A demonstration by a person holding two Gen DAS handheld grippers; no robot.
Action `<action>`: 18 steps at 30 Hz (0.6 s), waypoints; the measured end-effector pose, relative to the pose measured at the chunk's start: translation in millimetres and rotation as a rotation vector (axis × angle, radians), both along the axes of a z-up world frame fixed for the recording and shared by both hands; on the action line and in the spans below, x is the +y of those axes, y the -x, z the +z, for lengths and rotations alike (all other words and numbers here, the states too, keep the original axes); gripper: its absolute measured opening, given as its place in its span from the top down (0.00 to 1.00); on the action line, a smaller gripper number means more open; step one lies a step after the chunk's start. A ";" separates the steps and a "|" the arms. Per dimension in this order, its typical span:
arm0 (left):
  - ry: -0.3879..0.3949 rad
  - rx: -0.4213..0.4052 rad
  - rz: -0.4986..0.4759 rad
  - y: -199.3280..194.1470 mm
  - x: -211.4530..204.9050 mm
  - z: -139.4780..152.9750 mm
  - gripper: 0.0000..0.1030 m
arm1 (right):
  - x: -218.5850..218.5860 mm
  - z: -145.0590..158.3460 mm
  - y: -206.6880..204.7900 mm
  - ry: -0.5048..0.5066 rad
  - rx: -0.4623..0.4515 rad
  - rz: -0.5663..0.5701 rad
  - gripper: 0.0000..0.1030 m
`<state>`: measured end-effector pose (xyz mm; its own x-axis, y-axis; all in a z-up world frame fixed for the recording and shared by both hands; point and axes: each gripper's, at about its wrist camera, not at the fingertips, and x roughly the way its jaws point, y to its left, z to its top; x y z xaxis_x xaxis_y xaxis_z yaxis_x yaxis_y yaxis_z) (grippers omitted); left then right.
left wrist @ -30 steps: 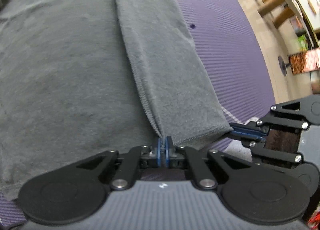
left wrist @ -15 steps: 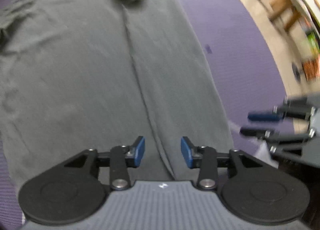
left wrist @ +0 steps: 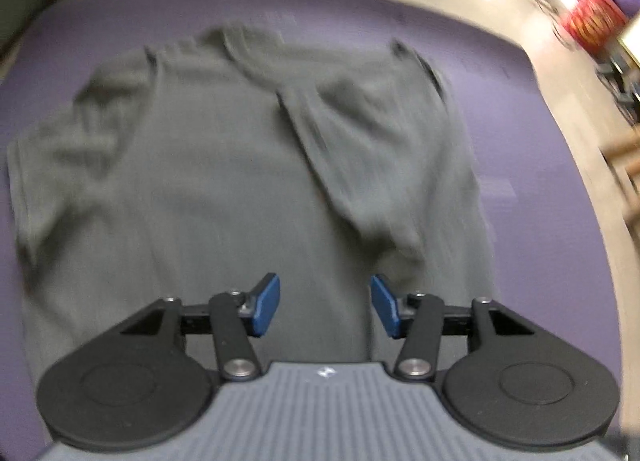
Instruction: Fold clothes
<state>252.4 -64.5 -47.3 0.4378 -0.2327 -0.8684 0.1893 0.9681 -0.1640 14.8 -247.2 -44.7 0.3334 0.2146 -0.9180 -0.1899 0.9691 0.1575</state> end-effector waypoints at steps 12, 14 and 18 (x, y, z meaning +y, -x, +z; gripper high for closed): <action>-0.025 -0.209 0.029 -79.8 -1.1 -29.0 0.85 | -5.9 -9.3 -12.3 -0.064 -0.031 0.008 0.76; -0.003 -0.222 0.024 -79.7 -1.2 -30.0 0.98 | -2.6 -10.3 -13.2 -0.053 -0.038 0.026 0.76; -0.073 -0.295 -0.009 -77.1 -11.1 -29.7 1.00 | -2.9 -10.7 -14.2 -0.059 -0.038 0.025 0.76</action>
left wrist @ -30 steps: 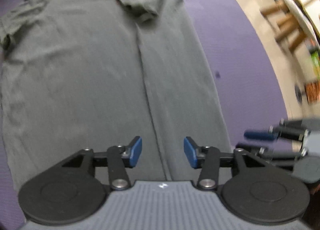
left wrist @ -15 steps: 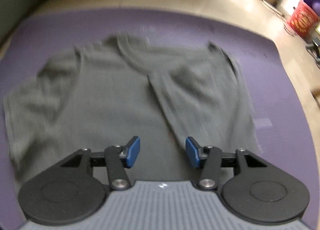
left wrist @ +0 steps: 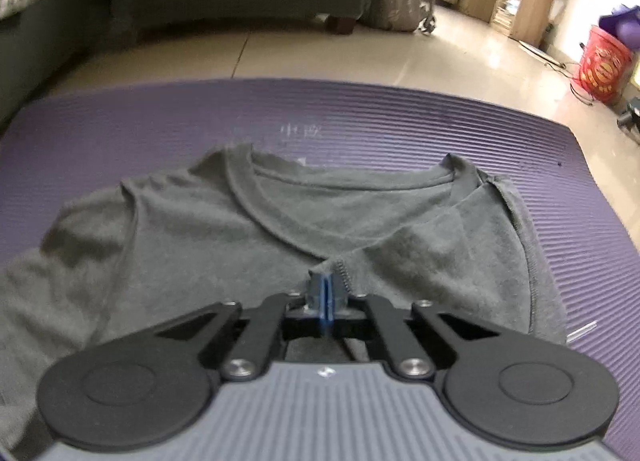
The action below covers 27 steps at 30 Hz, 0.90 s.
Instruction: Fold clothes
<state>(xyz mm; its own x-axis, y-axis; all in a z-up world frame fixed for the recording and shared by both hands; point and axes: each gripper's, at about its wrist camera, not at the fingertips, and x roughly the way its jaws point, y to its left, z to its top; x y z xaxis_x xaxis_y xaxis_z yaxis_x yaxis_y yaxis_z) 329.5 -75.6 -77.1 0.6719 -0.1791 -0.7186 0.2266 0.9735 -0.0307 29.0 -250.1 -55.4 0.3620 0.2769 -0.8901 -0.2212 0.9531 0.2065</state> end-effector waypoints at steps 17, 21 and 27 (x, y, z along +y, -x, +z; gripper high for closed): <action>-0.142 -0.051 -0.034 9.4 -17.3 11.9 0.59 | -2.3 -1.2 0.2 -0.015 0.017 -0.020 0.76; -0.140 -0.067 -0.113 2.5 -48.2 32.1 0.55 | -1.2 -0.7 1.1 -0.011 0.017 -0.016 0.75; -0.158 -0.078 -0.164 -7.4 -122.5 36.7 0.57 | -7.1 -1.2 0.2 -0.045 0.017 -0.020 0.75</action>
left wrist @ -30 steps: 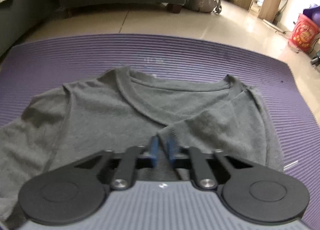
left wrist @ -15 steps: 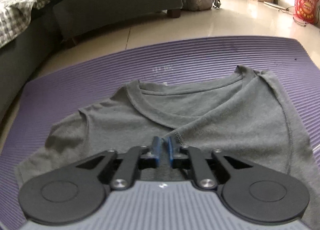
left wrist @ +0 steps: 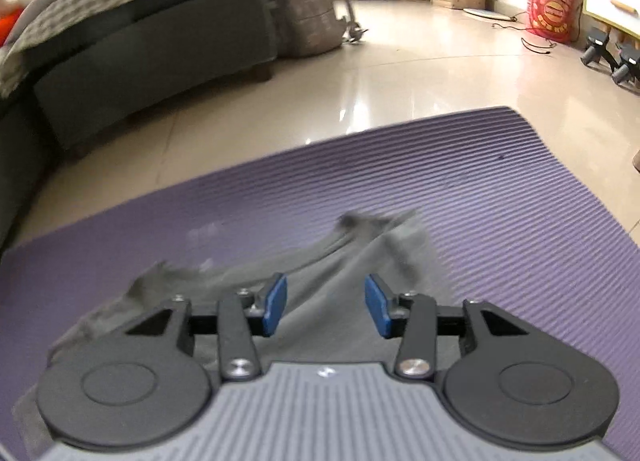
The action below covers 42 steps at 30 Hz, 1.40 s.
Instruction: Fold clothes
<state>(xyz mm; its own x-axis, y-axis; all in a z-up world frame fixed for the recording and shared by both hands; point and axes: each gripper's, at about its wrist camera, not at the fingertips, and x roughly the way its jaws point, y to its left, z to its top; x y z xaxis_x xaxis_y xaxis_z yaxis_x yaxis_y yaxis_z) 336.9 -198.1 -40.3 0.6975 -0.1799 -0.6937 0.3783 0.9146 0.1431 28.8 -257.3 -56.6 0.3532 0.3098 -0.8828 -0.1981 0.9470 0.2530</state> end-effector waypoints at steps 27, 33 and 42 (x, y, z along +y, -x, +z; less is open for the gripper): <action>0.081 0.138 0.211 -46.9 -47.0 -35.1 0.96 | -26.6 -7.5 12.5 -0.221 0.179 -0.091 0.95; 0.103 0.123 0.180 -44.9 -52.6 -33.1 0.96 | -40.9 -5.8 13.0 -0.268 0.195 -0.114 0.99; 0.154 0.108 0.124 -45.1 -76.3 -18.5 0.96 | -76.4 13.3 23.6 -0.243 0.129 -0.229 0.99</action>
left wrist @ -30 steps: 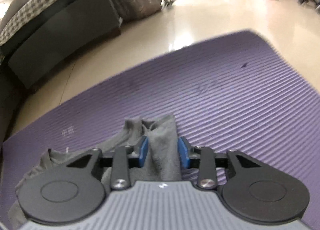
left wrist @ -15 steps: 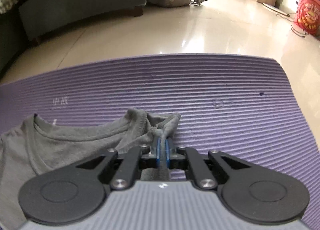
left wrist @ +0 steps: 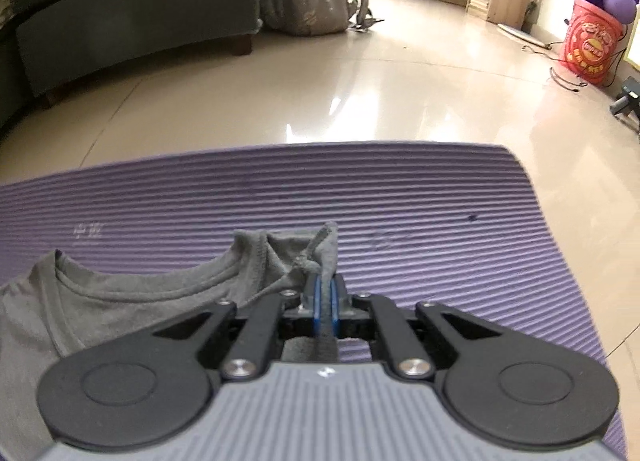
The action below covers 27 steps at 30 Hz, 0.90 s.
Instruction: Fold clothes
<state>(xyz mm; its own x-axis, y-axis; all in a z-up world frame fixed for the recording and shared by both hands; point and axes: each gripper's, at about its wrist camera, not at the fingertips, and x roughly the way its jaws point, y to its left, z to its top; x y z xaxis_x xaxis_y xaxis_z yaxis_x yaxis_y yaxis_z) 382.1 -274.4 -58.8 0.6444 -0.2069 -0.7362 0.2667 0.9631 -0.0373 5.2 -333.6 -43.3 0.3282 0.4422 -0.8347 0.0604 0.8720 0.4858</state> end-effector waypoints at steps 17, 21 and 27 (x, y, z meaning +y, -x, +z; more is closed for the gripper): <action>0.011 0.038 -0.137 2.1 30.1 28.6 0.63 | 20.4 12.4 2.6 0.176 -0.066 0.011 0.75; 0.028 0.105 -0.169 9.4 38.6 10.0 0.79 | 26.8 13.4 -3.8 0.125 -0.094 0.035 0.76; 0.028 0.121 -0.179 20.4 35.5 -21.5 0.75 | 35.0 1.3 -13.1 0.135 -0.039 0.069 0.76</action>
<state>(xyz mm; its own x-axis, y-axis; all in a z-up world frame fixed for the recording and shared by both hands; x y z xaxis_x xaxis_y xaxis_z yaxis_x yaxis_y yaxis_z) 361.7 -238.9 -80.3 0.5032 -0.3314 -0.7981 0.4249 0.8991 -0.1054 18.2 -298.6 -42.0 0.3346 0.3494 -0.8752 -0.0187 0.9310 0.3645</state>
